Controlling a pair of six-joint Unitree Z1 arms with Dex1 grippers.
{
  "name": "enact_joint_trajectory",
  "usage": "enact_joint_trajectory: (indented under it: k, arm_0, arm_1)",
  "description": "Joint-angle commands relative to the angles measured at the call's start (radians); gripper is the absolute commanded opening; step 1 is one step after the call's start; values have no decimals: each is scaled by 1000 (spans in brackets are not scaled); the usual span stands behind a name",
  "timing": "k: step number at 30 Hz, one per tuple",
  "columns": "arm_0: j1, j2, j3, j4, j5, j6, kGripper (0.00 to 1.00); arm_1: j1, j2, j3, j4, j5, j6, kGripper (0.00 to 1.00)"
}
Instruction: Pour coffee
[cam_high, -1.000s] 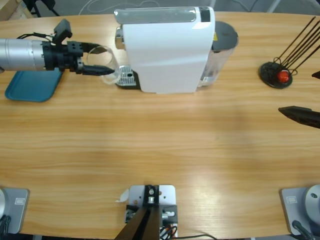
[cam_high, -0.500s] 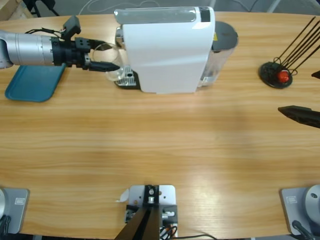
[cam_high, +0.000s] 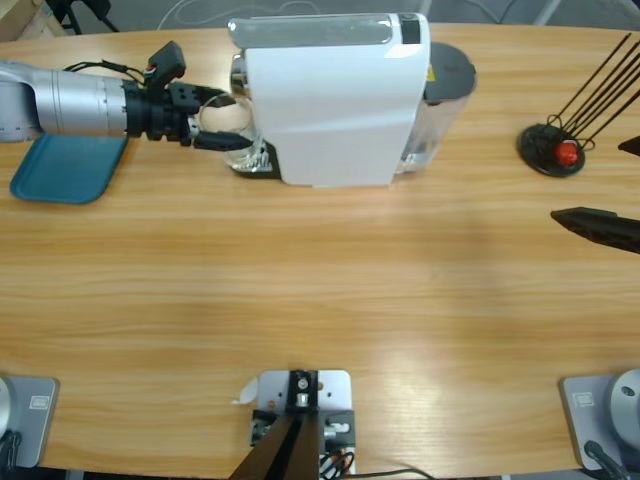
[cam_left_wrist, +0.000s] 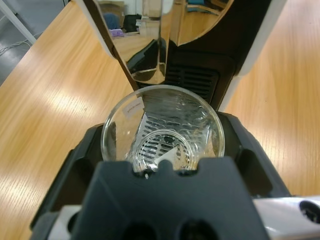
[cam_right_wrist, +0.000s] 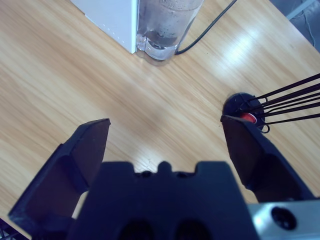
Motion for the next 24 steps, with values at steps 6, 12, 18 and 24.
enact_joint_trajectory:
  k: [6,12,18,24]
  arm_0:
    - [-13,65,-96,129,17,1,0]
    - [-20,67,-106,134,2,-4,0]
    - [-34,70,-111,137,18,-3,0]
    - [-38,73,-119,147,38,-5,0]
  arm_1:
    - [-12,18,29,4,-18,10,1000]
    - [-12,16,28,4,-18,10,1000]
    - [-12,14,28,7,-18,10,1000]
    - [-12,15,28,7,-20,10,1000]
